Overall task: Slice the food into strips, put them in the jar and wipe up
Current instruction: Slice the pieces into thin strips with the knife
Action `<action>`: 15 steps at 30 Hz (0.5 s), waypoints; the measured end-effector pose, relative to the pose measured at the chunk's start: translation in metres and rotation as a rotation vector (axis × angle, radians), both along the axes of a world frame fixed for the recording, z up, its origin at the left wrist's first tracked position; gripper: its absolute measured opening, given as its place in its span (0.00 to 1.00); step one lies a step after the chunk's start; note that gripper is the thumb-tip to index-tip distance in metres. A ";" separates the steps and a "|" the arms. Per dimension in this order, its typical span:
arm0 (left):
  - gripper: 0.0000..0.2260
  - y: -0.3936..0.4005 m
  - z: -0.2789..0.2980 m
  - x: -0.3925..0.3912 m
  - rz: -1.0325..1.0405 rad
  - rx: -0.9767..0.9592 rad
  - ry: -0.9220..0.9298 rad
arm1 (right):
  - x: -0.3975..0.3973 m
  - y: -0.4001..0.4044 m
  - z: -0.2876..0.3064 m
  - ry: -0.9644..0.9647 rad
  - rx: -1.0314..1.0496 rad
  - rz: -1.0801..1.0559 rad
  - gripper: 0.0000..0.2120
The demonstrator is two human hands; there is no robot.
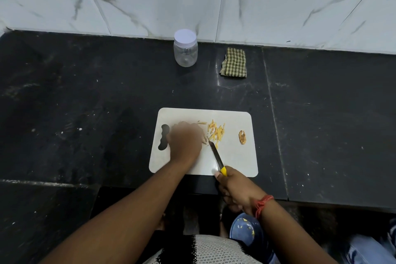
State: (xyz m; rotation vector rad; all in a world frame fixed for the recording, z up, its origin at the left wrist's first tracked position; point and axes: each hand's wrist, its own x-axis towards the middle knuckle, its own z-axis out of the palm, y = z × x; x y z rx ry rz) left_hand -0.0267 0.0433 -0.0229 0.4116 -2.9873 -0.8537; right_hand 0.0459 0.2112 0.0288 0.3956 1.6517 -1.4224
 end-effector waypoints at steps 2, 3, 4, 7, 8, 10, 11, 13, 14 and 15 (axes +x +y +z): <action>0.07 -0.001 -0.001 0.002 -0.007 0.017 0.010 | 0.000 -0.003 0.003 -0.011 -0.046 -0.042 0.13; 0.08 -0.001 -0.001 0.002 -0.011 0.017 0.009 | -0.002 -0.004 0.003 -0.006 -0.053 -0.065 0.13; 0.08 -0.001 -0.001 0.003 -0.018 0.012 0.005 | -0.004 -0.005 0.003 0.014 -0.045 -0.071 0.13; 0.08 -0.002 0.001 0.005 -0.041 -0.010 0.006 | -0.009 -0.006 -0.001 0.129 0.060 -0.006 0.13; 0.08 -0.002 0.002 0.005 -0.043 -0.014 0.007 | -0.010 -0.006 -0.004 0.161 0.093 0.007 0.13; 0.09 -0.001 0.003 0.004 -0.038 -0.014 -0.005 | -0.012 -0.004 -0.005 0.203 0.138 0.010 0.14; 0.09 0.000 0.004 0.004 -0.038 -0.015 -0.012 | -0.013 -0.004 -0.005 0.209 0.146 0.006 0.14; 0.09 0.001 0.005 0.004 -0.050 -0.035 -0.015 | -0.014 -0.003 -0.002 0.193 0.138 -0.011 0.13; 0.09 0.001 0.005 0.004 -0.062 -0.057 -0.011 | -0.014 -0.003 0.001 0.183 0.125 -0.024 0.12; 0.10 0.002 0.004 0.005 -0.077 -0.080 -0.004 | -0.014 -0.002 0.003 0.180 0.111 -0.035 0.12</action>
